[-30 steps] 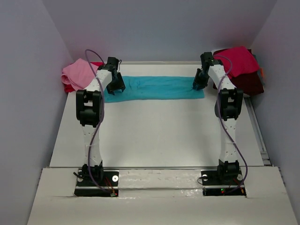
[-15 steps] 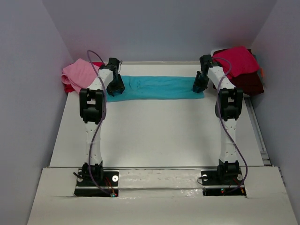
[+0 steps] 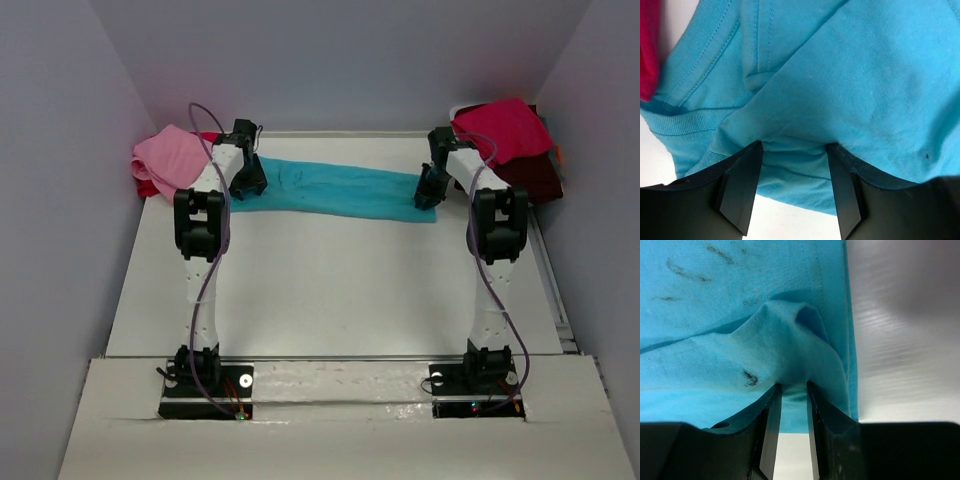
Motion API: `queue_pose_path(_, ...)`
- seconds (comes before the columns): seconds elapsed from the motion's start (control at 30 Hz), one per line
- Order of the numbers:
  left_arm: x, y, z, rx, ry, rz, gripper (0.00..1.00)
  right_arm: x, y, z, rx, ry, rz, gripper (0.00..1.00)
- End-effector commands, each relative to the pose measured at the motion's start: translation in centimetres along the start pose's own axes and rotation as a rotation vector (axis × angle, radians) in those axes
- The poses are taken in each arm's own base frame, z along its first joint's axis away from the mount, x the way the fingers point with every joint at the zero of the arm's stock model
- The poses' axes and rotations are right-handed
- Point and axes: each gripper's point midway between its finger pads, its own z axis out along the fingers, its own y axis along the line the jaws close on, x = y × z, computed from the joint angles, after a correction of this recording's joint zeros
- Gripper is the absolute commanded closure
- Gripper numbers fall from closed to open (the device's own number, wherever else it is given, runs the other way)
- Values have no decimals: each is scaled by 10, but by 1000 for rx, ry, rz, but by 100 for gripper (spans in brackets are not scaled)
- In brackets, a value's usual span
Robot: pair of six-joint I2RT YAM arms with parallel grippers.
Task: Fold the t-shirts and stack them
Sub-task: Rotate the tshirt 90 degrees
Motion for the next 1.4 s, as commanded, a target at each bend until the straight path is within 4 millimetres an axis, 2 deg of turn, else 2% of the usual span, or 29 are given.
queue_pose_path(0.0,9,8,24,-63,23,25,33,49,-14,1,59,146,-42,67)
queue_pose_path(0.17,2,4,27,-74,-1,45,33,86,4,-11,26,200,-113,68)
queue_pose_path(0.23,0,-4,27,-61,-10,52,34,110,7,-16,28,238,-140,68)
queue_pose_path(0.3,2,-10,29,-52,-7,58,34,115,9,-25,17,227,-145,67)
queue_pose_path(0.37,5,-15,31,-46,-6,68,34,132,17,-32,-4,251,-156,67)
queue_pose_path(0.6,11,-28,31,-42,-9,109,34,171,38,-54,-51,286,-228,68)
queue_pose_path(1.03,24,-35,27,-165,-45,288,34,255,52,-100,-105,384,-394,68)
queue_pose_path(1.1,28,-42,24,-174,-51,319,34,269,54,-106,-107,401,-427,68)
queue_pose_path(1.23,31,-52,19,-170,-66,336,33,276,54,-114,-102,380,-437,68)
queue_pose_path(1.37,26,-56,11,-152,-93,300,33,256,55,-124,-79,279,-439,67)
